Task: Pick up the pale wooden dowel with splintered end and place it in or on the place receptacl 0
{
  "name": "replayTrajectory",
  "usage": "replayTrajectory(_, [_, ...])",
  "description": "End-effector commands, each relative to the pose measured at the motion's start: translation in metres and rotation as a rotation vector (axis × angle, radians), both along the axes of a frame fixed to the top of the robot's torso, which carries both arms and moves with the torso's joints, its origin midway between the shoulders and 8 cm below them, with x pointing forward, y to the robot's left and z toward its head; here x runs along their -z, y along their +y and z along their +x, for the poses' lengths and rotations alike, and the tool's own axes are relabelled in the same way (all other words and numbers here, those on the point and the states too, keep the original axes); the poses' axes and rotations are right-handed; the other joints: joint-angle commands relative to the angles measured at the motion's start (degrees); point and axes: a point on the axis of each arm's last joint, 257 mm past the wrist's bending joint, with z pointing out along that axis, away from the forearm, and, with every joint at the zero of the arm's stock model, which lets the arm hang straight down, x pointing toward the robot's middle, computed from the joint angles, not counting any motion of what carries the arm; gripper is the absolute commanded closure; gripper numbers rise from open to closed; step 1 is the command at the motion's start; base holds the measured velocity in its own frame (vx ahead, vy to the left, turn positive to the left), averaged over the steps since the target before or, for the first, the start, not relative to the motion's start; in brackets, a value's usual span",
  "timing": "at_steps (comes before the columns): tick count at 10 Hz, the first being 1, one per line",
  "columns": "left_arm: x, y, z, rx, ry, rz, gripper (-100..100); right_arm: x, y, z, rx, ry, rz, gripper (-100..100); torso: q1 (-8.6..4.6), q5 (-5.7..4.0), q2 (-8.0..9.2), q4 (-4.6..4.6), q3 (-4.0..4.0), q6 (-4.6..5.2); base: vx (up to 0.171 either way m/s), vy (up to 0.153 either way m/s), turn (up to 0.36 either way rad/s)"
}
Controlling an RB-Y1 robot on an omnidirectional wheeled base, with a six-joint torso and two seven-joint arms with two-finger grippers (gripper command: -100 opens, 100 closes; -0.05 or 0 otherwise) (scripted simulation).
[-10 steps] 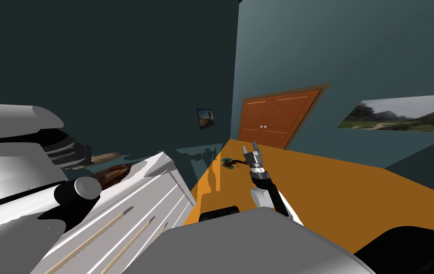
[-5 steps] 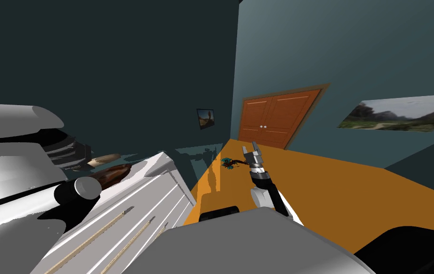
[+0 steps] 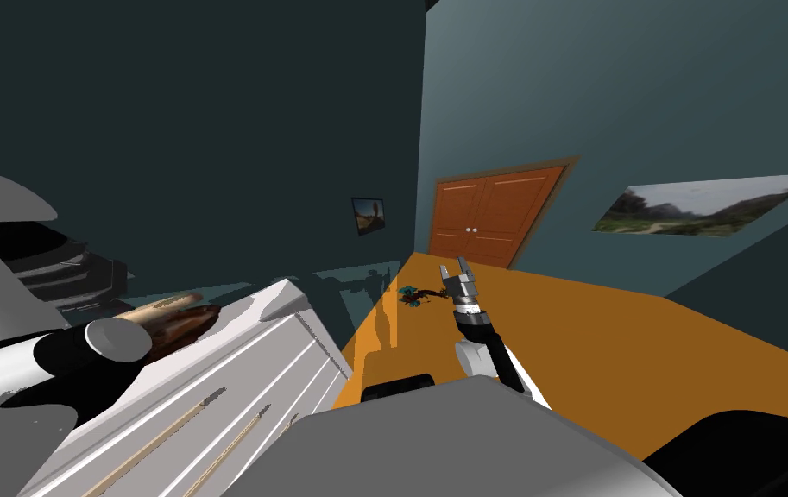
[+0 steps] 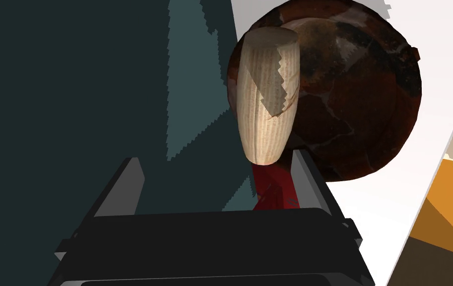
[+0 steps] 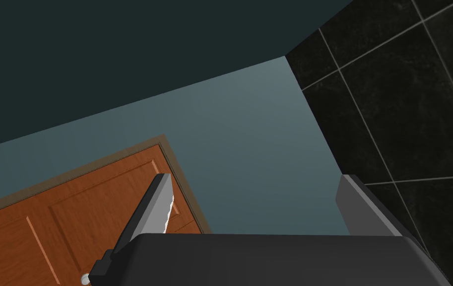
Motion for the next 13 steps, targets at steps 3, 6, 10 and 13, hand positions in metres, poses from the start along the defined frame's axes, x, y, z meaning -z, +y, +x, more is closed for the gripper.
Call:
replayTrajectory(3, [-0.013,0.015,-0.017,-0.02,0.002,-0.001,-100,0.0,0.0,0.0,0.0,0.0,0.0,0,0.04,0.01,0.01,0.01,0.01,-0.01,0.012,-0.021,-0.058])
replayTrajectory(6, [-0.027,0.031,-0.037,-0.044,0.002,-0.007,-100,0.0,0.0,0.0,0.0,0.0,0.0,0,0.05,0.02,0.03,0.01,0.02,0.0,0.01,-0.022,-0.074])
replayTrajectory(10, [-0.025,0.027,-0.033,-0.04,0.002,-0.006,0,0.0,0.0,0.0,0.0,0.0,0.0,0,0.14,0.05,0.05,0.01,0.03,-0.02,0.002,-0.003,-0.003])
replayTrajectory(13, [-0.025,0.027,-0.033,-0.04,0.002,-0.006,0,0.0,0.0,0.0,0.0,0.0,0.0,0,0.15,0.05,0.06,0.01,0.03,-0.02,0.0,0.0,0.0])
